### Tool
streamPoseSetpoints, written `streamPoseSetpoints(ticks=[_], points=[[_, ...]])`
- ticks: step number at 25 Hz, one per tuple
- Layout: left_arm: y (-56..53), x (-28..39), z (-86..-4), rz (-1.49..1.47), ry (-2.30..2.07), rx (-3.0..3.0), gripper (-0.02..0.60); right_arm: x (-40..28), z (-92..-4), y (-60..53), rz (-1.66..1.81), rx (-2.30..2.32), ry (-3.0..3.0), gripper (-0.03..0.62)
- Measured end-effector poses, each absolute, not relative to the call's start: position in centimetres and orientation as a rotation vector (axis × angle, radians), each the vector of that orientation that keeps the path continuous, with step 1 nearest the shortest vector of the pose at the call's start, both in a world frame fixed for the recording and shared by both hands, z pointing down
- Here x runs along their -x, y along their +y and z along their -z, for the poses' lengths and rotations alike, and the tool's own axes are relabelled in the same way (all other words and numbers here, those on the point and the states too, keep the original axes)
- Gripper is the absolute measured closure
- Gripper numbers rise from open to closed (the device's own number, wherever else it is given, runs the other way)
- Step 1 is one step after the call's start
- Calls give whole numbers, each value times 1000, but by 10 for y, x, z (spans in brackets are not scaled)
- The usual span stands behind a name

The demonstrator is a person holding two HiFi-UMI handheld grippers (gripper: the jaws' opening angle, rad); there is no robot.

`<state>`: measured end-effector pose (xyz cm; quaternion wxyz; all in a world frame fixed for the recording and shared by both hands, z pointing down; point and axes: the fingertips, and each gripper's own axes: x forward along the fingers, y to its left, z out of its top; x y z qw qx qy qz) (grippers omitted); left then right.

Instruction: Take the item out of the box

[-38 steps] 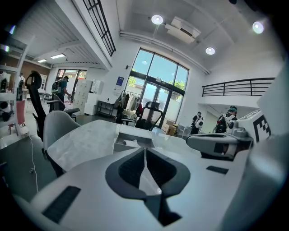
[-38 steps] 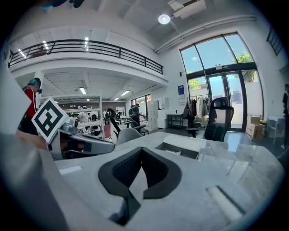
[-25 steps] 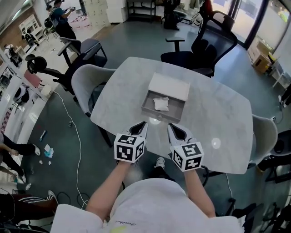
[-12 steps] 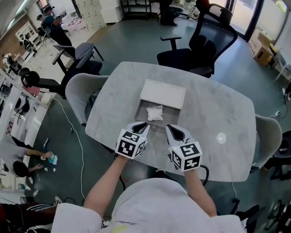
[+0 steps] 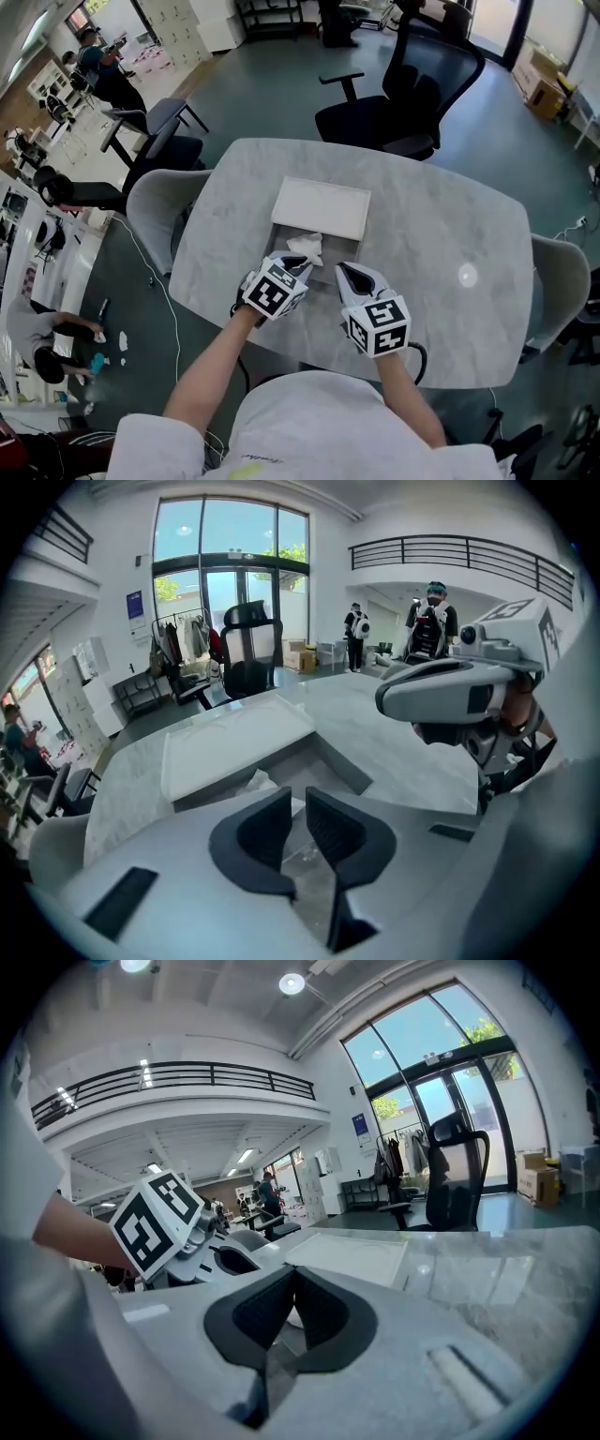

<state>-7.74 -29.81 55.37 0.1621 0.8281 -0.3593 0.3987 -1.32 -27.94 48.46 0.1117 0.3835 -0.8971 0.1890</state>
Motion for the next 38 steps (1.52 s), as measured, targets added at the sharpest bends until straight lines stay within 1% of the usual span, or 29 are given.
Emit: streamPoseSetpoints(ticks=[3,7,10,24,32,38], points=[[-305,71,-561,-1215,-975,-2366,554,7,-489,-287,-584,-1135,-2640,589],[-310,67,-573,-1313,-884,-2375,518,6,-492,-293,-615,-1145,-2639,589],[-317,70,-581,-1367,-841,-2380,511,6,-496,-299,-632,-1156,-2629,589],[-332,71,-617,-1503,-575,-2408,448,9,-516,-320,-690,-1245,-2519,589],[-330,72,-631,-1630,-403,-2441,446,18,-516,-326,-699,-1274,-2486,589],[-332,71,-638,-1667,-368,-2450,449,15,-521,-328,-714,-1298,-2463,589]])
